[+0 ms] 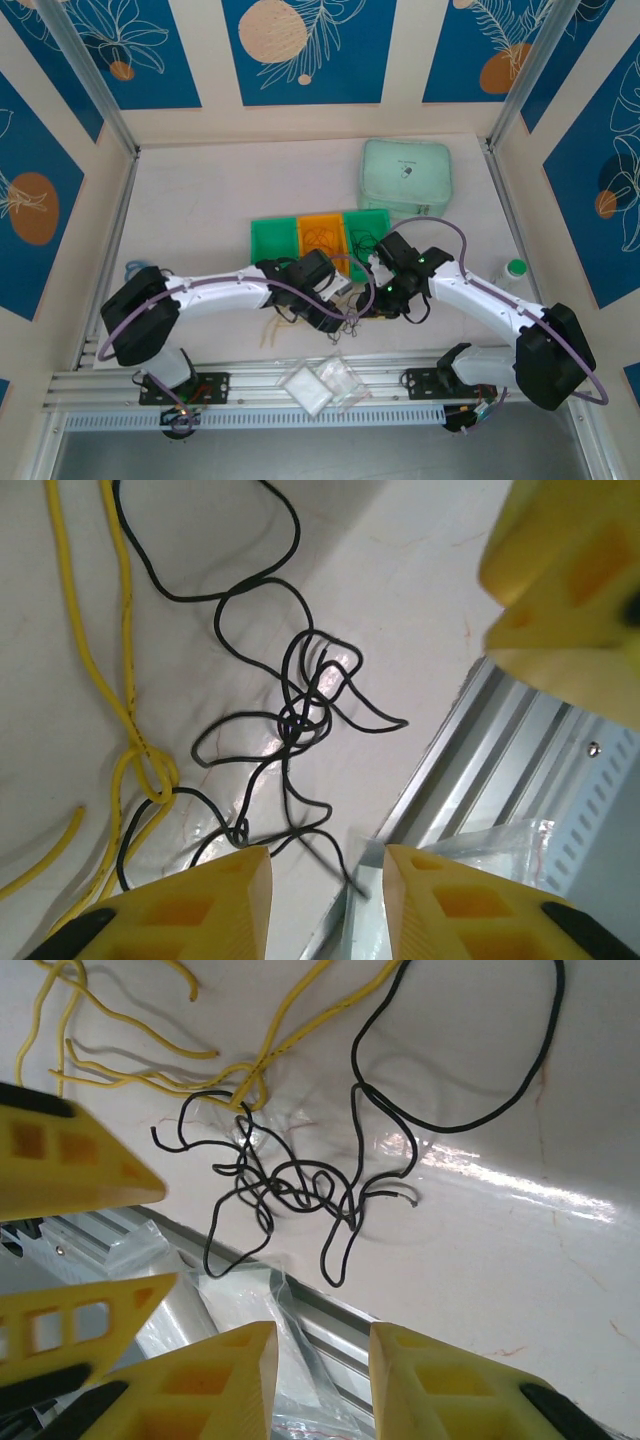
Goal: Untangle the cables
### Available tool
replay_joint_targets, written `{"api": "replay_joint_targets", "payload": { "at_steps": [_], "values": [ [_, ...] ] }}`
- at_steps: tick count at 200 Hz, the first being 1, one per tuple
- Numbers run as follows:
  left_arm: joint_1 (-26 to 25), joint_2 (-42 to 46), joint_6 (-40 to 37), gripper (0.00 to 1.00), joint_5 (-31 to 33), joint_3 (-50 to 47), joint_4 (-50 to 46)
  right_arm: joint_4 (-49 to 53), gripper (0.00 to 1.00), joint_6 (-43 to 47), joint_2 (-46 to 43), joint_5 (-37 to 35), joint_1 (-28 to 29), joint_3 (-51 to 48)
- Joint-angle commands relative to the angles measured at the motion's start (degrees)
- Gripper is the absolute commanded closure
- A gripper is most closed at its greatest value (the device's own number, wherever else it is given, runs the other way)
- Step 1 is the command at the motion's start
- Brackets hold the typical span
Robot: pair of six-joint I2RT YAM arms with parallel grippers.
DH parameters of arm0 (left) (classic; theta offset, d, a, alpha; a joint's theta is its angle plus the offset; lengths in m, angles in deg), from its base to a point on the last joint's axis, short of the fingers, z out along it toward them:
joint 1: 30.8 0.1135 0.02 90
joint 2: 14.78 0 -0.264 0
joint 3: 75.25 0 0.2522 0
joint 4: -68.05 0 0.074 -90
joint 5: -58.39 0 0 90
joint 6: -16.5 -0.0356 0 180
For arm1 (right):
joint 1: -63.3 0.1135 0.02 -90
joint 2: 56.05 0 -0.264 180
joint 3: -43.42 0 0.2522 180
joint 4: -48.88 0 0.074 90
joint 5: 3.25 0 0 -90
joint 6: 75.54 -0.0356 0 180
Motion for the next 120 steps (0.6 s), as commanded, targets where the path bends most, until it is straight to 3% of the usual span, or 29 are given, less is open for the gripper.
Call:
{"api": "replay_joint_targets", "payload": {
  "at_steps": [1, 58, 86, 120],
  "values": [
    [-0.76, 1.81, -0.61, 0.65, 0.98, 1.91, -4.5, 0.05, 0.7, -0.11, -0.82, 1.04, -0.37, -0.62],
    [-1.66, -0.67, 0.17, 0.75, 0.21, 2.89, -5.93, 0.04, 0.7, 0.23, -1.34, 1.17, -0.99, -1.34],
    [-2.01, -3.01, 0.78, 0.68, -0.05, 3.6, -6.42, -0.21, 0.69, 0.41, -1.82, 1.26, -1.37, -1.68],
    [-2.52, -5.72, 1.55, 0.66, -1.6, 4.57, -6.46, -0.47, 0.69, 0.5, -2.09, 1.53, -1.58, -1.58]
  ]
}}
